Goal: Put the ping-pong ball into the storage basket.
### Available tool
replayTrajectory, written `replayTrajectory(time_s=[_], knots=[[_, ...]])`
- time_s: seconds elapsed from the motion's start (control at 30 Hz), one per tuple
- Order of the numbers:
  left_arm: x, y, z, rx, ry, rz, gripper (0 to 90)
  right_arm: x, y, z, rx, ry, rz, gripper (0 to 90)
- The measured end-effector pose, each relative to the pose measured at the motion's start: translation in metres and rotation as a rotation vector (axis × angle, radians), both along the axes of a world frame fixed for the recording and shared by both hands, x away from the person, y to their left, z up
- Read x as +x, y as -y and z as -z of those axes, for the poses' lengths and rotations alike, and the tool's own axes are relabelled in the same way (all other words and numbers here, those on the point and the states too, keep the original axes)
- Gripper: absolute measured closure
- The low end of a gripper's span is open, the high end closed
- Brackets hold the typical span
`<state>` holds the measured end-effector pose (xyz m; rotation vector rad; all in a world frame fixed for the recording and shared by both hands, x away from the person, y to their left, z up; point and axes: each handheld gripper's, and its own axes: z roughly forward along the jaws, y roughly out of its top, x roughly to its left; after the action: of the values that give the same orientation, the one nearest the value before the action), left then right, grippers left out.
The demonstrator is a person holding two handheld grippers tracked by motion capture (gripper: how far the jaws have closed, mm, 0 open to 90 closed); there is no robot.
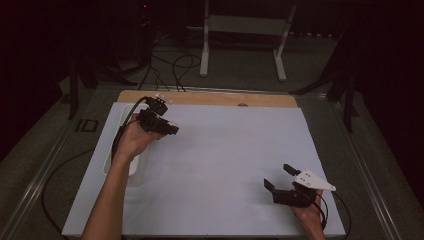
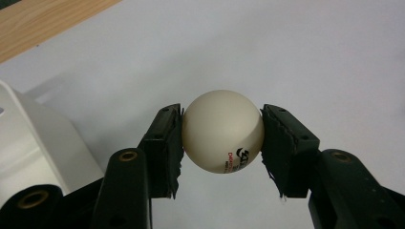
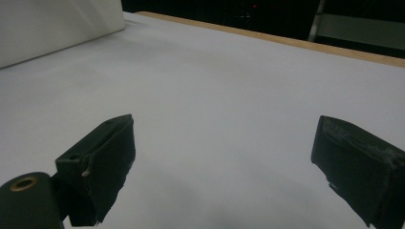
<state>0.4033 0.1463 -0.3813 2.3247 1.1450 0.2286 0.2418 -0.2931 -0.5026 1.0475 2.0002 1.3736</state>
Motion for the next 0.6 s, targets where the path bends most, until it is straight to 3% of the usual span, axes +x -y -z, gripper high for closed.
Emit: replayTrajectory(time_s=[0.6], knots=[[-0.001, -0.012, -0.005, -0.001, -0.003, -0.018, 51.1, 0.000, -0.001, 0.001, 0.001, -0.007, -0.003, 7.5]])
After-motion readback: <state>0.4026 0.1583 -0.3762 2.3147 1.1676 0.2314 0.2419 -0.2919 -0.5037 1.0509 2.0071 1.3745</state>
